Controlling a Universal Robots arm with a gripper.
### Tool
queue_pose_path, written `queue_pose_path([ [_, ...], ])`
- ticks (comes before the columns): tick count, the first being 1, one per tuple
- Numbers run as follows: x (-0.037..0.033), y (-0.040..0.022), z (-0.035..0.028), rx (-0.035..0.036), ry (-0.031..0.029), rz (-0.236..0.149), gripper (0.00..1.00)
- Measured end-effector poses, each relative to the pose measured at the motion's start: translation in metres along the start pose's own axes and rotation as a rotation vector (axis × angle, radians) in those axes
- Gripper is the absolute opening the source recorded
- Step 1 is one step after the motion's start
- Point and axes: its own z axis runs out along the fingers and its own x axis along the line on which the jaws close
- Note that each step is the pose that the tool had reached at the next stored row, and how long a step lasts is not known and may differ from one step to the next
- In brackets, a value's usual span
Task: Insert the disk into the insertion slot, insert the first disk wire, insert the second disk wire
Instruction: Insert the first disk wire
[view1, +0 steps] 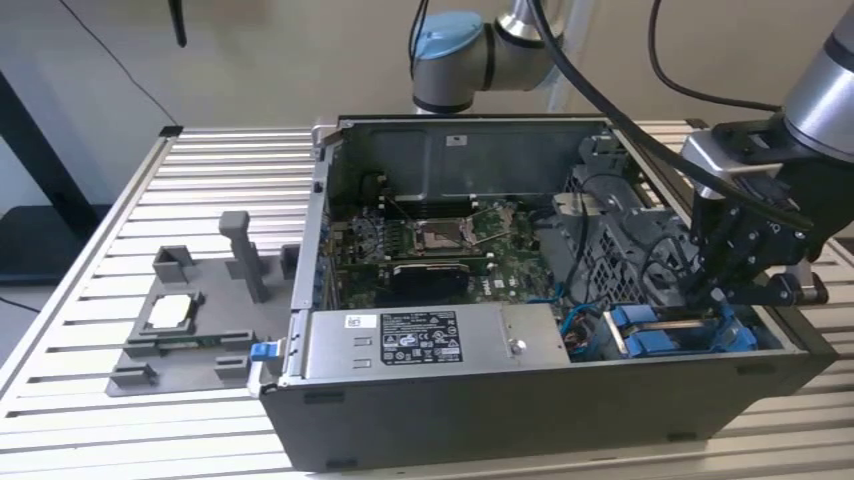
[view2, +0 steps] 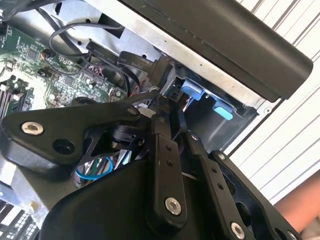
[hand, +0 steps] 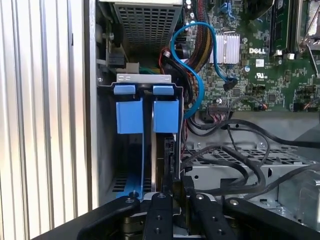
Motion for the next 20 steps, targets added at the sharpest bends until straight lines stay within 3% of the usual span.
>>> queue_pose_path([
  [7, 0.0001, 0.0033, 0.0001, 0.0028, 0.0006, 0.000, 0.20],
  [20, 0.0018, 0.0033, 0.0006, 0.0038, 0.0004, -0.003, 0.20],
])
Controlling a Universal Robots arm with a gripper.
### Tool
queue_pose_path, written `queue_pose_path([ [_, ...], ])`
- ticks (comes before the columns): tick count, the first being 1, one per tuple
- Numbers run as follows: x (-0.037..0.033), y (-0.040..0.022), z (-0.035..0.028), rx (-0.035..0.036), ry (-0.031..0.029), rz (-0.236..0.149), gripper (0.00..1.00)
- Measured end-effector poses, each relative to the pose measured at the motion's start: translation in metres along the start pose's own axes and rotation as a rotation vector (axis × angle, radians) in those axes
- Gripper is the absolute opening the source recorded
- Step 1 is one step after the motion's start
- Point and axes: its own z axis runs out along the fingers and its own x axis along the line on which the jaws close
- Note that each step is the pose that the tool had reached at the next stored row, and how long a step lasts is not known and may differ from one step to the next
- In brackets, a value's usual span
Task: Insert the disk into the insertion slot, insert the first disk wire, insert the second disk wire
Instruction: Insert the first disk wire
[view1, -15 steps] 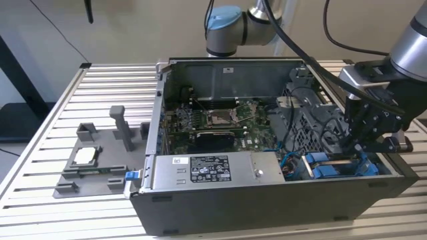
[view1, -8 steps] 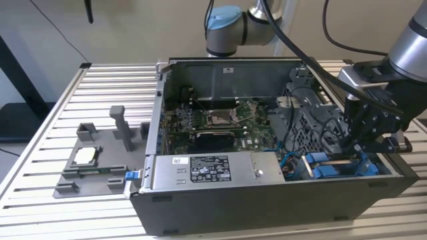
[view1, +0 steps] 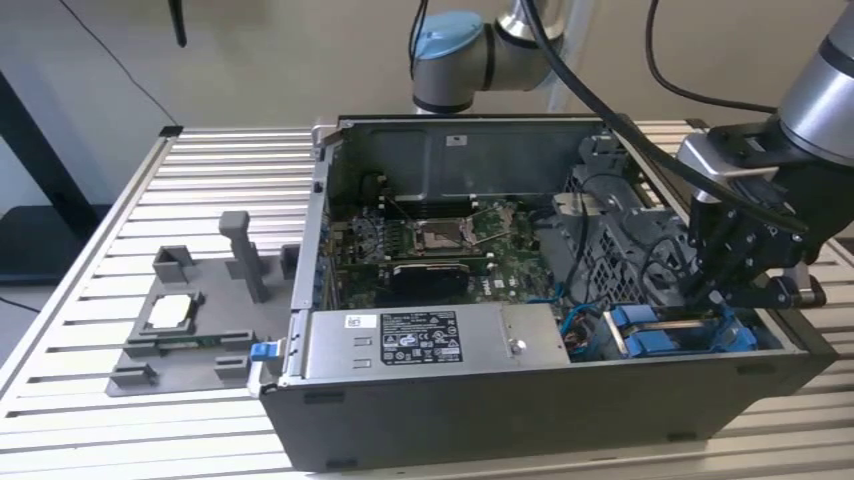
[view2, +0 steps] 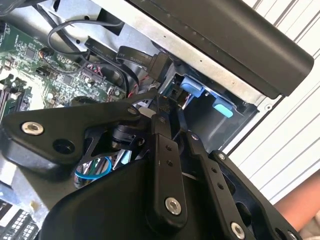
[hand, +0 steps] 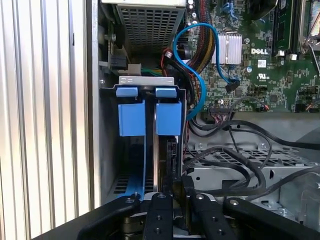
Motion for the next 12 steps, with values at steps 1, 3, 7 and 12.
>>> queue_pose_path([
  [1, 0.0000, 0.0000, 0.0000, 0.0001, 0.0000, 0.000, 0.20],
  [3, 0.0001, 0.0000, 0.0001, 0.0010, 0.0001, -0.001, 0.20],
  [7, 0.0001, 0.0000, 0.0005, 0.0044, -0.0001, -0.006, 0.20],
  [12, 0.0002, 0.0006, 0.0013, 0.0070, -0.0002, -0.010, 0.20],
])
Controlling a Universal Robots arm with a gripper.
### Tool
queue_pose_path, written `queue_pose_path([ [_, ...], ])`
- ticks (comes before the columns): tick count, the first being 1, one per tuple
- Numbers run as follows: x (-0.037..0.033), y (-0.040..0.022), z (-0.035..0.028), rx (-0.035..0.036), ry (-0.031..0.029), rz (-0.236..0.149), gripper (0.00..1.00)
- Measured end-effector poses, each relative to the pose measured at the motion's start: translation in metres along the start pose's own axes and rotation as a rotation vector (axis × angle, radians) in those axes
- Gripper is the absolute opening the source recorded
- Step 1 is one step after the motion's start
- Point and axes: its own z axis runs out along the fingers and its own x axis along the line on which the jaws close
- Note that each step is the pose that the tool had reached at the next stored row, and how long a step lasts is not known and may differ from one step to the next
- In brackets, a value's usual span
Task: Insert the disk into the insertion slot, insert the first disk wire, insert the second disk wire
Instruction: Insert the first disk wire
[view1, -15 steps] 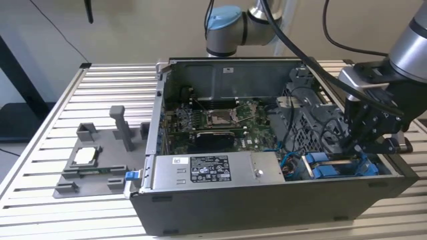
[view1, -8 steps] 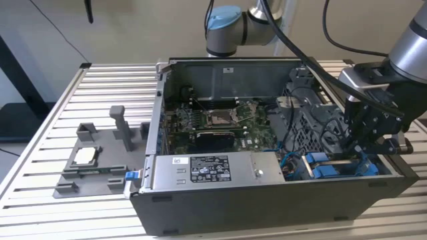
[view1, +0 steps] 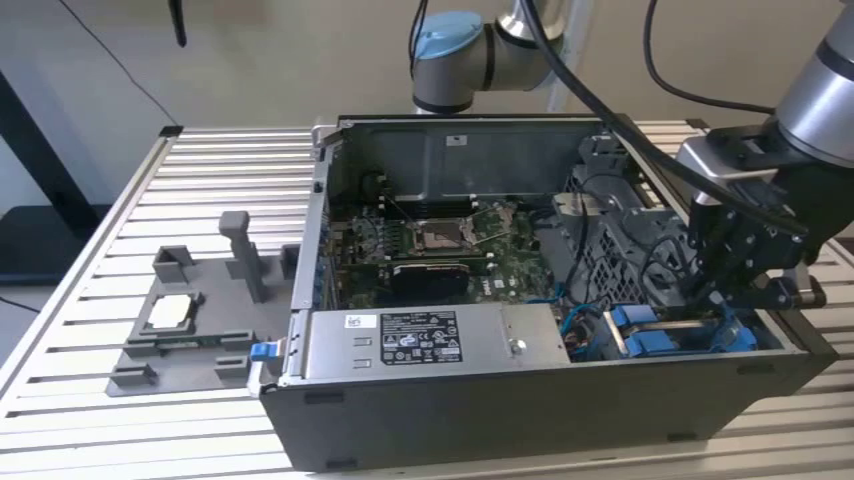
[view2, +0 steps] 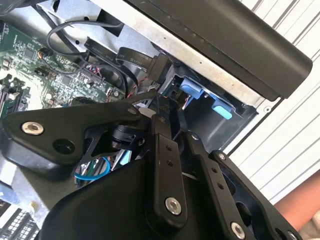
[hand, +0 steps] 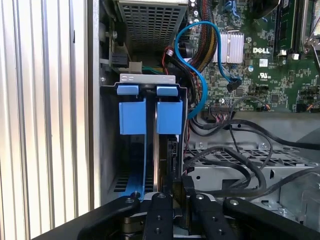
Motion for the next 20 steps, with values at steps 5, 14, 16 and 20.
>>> queue_pose_path([
  [5, 0.0000, 0.0010, 0.0007, 0.0001, 0.0004, -0.001, 0.20],
  [14, 0.0002, 0.0013, 0.0020, 0.0000, 0.0074, -0.001, 0.27],
  [16, -0.0001, 0.0012, -0.0013, 0.0000, 0.0071, -0.001, 0.27],
  [20, -0.0009, 0.0009, -0.0123, -0.0001, 0.0074, -0.001, 0.27],
])
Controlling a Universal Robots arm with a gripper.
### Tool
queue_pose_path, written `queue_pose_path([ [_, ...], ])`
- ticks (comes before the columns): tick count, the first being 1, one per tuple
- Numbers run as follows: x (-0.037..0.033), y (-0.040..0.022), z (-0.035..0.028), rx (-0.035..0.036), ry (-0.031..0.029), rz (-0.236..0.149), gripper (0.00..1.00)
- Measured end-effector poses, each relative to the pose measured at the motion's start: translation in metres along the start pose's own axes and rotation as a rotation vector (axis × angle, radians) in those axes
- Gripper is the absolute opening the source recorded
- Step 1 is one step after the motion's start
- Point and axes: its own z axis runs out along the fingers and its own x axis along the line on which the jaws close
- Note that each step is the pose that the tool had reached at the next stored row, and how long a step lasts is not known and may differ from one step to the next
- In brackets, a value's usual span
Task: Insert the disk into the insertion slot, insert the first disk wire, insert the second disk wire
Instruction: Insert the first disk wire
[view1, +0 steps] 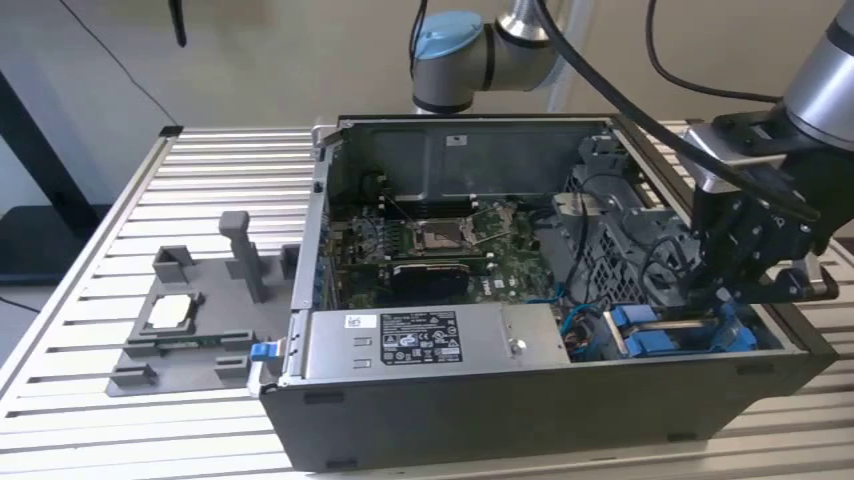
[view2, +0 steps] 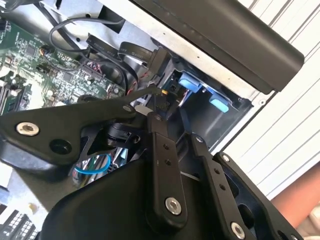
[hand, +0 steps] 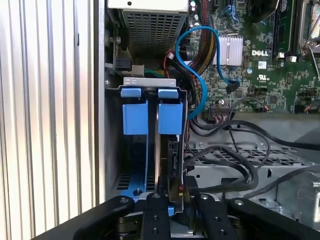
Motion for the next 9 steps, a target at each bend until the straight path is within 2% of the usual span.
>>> queue_pose_path([
  [4, -0.0001, 0.0000, -0.0001, 0.0002, -0.0003, 0.000, 0.27],
  [9, 0.0001, 0.0001, 0.0026, 0.0007, 0.0000, 0.000, 0.11],
])
